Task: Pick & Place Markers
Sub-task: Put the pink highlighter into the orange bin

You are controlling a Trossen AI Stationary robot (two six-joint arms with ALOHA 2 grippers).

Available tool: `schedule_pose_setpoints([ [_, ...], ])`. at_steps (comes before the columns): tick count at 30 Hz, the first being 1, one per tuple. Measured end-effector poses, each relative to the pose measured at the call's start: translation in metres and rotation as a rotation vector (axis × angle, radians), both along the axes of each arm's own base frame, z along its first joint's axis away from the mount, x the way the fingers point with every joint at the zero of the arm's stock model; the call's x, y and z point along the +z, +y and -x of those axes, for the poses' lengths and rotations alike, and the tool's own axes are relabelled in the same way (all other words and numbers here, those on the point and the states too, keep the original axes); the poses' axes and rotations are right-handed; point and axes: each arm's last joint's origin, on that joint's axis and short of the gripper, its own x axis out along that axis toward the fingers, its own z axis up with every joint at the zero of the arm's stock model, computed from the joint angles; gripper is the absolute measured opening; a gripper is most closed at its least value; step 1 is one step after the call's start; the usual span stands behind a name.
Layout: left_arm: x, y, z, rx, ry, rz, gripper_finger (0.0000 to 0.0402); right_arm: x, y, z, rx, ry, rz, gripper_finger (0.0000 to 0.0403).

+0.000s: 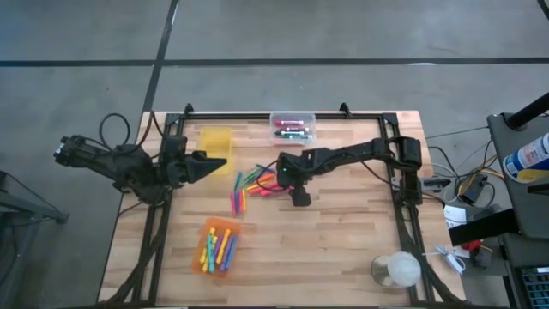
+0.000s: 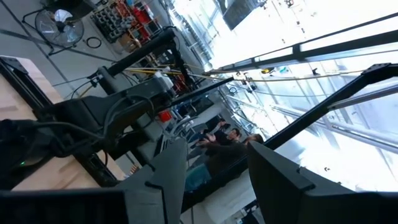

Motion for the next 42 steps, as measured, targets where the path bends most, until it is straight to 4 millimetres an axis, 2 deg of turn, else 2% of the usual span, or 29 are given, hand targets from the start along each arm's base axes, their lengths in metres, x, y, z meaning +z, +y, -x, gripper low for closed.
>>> schedule_pose_setpoints([
  [5,0.0,0.0,0.0,0.005,0.0,0.003,0.0163,-0.002,0.0,-0.001,0.002,-0.035,0.006,0.0185],
  [10,0.0,0.0,0.0,0.005,0.002,0.003,0.0163,-0.017,0.0,-0.001,-0.016,0.013,-0.012,0.0184],
  [15,-0.001,0.0,-0.001,0.006,0.003,0.01,0.0163,-0.021,0.002,-0.005,-0.065,0.033,-0.036,0.0173],
  [19,-0.001,-0.001,-0.002,0.006,0.009,0.008,0.0163,-0.016,0.002,-0.009,-0.097,0.033,-0.045,0.0142],
  [27,-0.001,0.0,-0.002,0.006,0.008,0.009,0.0163,-0.014,0.003,-0.012,-0.09,0.029,-0.062,0.0049],
  [32,-0.002,-0.001,-0.002,0.007,0.015,0.003,0.0163,-0.013,0.004,-0.011,-0.156,0.053,-0.126,0.0049],
  [37,-0.002,0.0,-0.002,0.022,0.022,-0.056,0.0163,0.003,0.01,-0.014,-0.185,0.046,-0.19,0.0049],
  [42,-0.002,0.0,-0.001,0.058,0.033,-0.172,0.0163,0.046,0.015,-0.021,-0.201,-0.08,-0.237,0.005],
])
